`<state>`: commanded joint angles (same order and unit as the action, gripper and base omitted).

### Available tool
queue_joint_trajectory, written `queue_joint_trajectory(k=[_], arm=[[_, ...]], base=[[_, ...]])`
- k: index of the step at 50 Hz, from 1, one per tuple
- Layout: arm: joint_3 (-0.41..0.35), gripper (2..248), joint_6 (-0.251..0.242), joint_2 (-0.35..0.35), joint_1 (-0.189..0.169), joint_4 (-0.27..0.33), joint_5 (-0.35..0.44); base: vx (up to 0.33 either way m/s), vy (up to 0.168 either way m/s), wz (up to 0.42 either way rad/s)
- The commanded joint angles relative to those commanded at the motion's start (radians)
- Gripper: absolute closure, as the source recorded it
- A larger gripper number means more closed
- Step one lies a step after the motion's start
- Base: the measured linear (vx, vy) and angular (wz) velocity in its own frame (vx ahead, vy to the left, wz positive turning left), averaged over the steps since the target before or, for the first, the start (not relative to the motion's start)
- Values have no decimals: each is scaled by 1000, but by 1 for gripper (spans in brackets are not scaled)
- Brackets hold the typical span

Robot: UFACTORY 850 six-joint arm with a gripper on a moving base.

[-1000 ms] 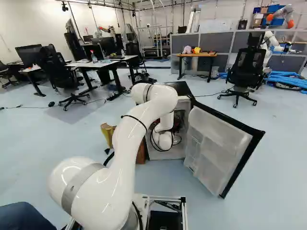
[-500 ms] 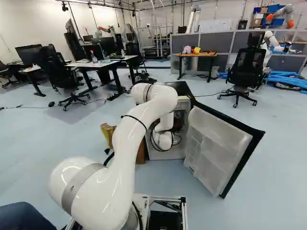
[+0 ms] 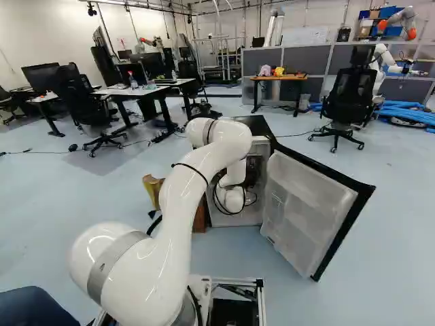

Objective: Grab a drink from the fridge

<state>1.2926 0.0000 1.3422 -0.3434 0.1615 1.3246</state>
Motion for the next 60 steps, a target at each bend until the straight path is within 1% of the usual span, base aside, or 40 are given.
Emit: queue_joint_trajectory(k=[30, 60], arm=[[0, 91, 0, 0, -1, 0, 0], [29, 91, 0, 15, -19, 0, 0]], base=[[0, 0, 0], [0, 0, 0]])
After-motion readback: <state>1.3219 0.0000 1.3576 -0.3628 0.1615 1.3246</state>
